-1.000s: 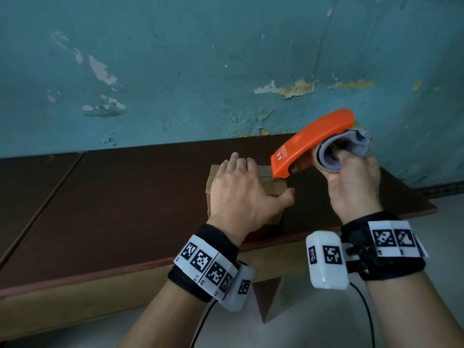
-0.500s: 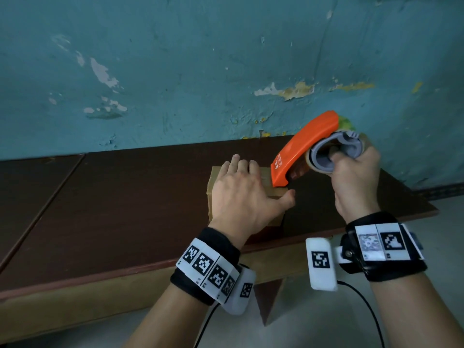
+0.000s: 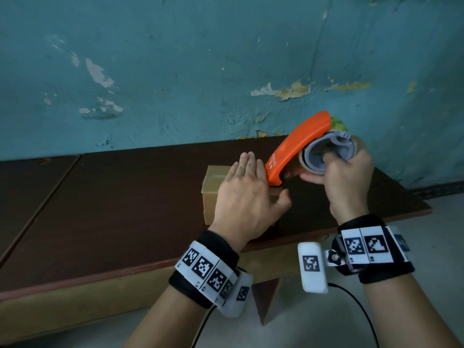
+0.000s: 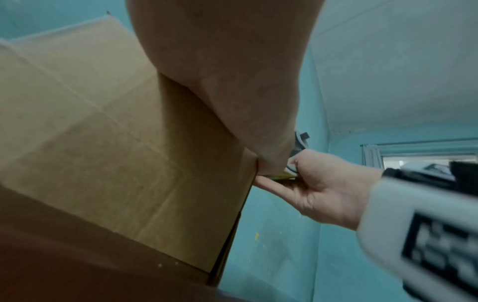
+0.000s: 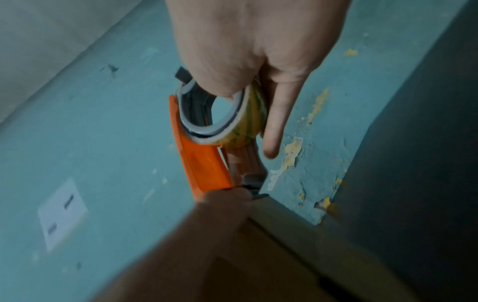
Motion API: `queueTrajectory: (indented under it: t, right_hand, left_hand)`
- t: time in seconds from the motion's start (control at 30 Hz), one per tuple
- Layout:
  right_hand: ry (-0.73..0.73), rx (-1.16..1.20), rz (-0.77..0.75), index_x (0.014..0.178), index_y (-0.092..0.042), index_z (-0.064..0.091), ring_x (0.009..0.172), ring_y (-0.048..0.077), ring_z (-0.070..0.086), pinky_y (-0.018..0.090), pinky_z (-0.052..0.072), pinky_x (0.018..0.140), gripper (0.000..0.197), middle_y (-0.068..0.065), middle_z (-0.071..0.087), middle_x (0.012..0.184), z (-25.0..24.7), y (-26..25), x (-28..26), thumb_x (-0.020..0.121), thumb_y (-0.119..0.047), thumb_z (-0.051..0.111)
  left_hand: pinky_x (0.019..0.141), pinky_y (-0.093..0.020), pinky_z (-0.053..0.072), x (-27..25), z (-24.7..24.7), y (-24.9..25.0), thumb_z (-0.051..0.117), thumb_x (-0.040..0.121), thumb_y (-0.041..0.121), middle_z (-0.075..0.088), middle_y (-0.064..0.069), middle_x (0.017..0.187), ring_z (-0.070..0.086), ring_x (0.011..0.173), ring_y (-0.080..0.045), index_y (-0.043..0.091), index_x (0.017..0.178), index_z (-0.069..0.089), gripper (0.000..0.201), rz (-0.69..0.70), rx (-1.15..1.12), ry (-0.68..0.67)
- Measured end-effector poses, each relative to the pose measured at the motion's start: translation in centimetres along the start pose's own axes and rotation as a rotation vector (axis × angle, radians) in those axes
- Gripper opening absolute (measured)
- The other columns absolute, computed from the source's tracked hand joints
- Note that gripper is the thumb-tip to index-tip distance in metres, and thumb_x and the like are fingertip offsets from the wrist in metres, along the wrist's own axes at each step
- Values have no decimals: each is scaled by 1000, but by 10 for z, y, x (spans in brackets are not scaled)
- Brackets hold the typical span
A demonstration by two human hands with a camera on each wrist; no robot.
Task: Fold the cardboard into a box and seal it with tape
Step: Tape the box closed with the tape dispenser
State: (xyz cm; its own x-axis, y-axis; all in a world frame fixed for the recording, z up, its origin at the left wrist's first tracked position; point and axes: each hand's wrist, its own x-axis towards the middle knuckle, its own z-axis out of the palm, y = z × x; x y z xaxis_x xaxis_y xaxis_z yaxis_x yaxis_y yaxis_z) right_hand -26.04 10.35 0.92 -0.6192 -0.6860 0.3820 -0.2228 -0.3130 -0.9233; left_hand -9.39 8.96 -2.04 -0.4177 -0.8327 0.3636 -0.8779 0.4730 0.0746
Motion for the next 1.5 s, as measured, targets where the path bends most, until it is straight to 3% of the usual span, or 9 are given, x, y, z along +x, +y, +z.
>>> queueTrajectory:
  t: [0.1, 0.23, 0.33, 0.47, 0.6, 0.9, 1.0, 1.17, 1.5]
  right_hand:
    - [-16, 8, 99, 112, -11, 65, 49, 33, 71, 33, 58, 47, 23, 17, 74, 91, 2, -2, -1, 96, -4, 50]
    - [19, 160, 182, 112, -6, 68, 41, 20, 64, 21, 49, 40, 22, 9, 74, 74, 7, -8, -4, 92, -9, 61]
    - [43, 317, 240, 106, -6, 68, 42, 12, 58, 20, 45, 41, 17, 0, 69, 63, 16, -10, -13, 90, -10, 64]
    - [20, 553, 362, 93, -13, 63, 52, 10, 52, 17, 40, 43, 5, 0, 60, 67, 30, -10, -23, 90, -9, 64]
    - [-22, 413, 344, 80, -17, 60, 54, 10, 49, 16, 36, 41, 12, -2, 53, 63, 34, -9, -26, 92, -15, 61]
    - [-77, 341, 325, 76, -17, 56, 46, 5, 42, 17, 27, 38, 20, -6, 49, 58, 22, -7, -20, 94, -10, 54]
    - [-83, 366, 335, 73, -16, 55, 44, 6, 41, 18, 25, 38, 23, -4, 47, 56, 22, -6, -18, 94, -7, 52]
    - [-111, 390, 324, 76, -16, 56, 45, 6, 39, 18, 25, 39, 24, -5, 45, 57, 19, -5, -15, 95, -3, 49]
    - [-62, 454, 298, 69, -16, 50, 43, 8, 32, 22, 17, 39, 29, -3, 38, 57, 11, -5, -8, 93, 1, 46]
  left_hand:
    - [128, -37, 13, 0, -1, -1, 28, 93, 66, 28, -24, 167, 22, 159, -31, -1, 159, 33, 94, 6, -6, 2]
    - [128, -37, 13, -1, -1, -2, 36, 96, 65, 28, -23, 168, 21, 159, -31, 0, 159, 33, 91, 14, -14, 3]
    - [128, -38, 16, -1, 0, -1, 32, 93, 66, 32, -24, 166, 25, 158, -32, -1, 157, 36, 93, 11, -2, 7]
    - [127, -39, 20, -1, 0, -1, 25, 90, 67, 36, -23, 164, 29, 156, -31, -1, 156, 38, 96, 5, 12, 15]
    - [127, -39, 19, -1, 2, -1, 17, 86, 67, 35, -23, 165, 28, 157, -30, 0, 156, 38, 99, 13, -1, 27]
    - [125, -39, 24, -2, 4, -4, 33, 95, 72, 44, -19, 161, 35, 154, -30, 4, 152, 46, 90, 22, -25, 63]
    - [123, -41, 31, -3, 4, -3, 27, 90, 85, 59, -14, 147, 45, 147, -30, 8, 142, 55, 98, 15, -24, 79]
    - [113, -40, 44, -2, 3, -3, 41, 88, 77, 71, -8, 117, 64, 119, -27, 14, 118, 66, 74, 8, -3, 137]
    - [104, -37, 48, -3, 4, -4, 43, 87, 74, 70, -5, 106, 65, 106, -24, 16, 108, 65, 65, 25, -27, 161]
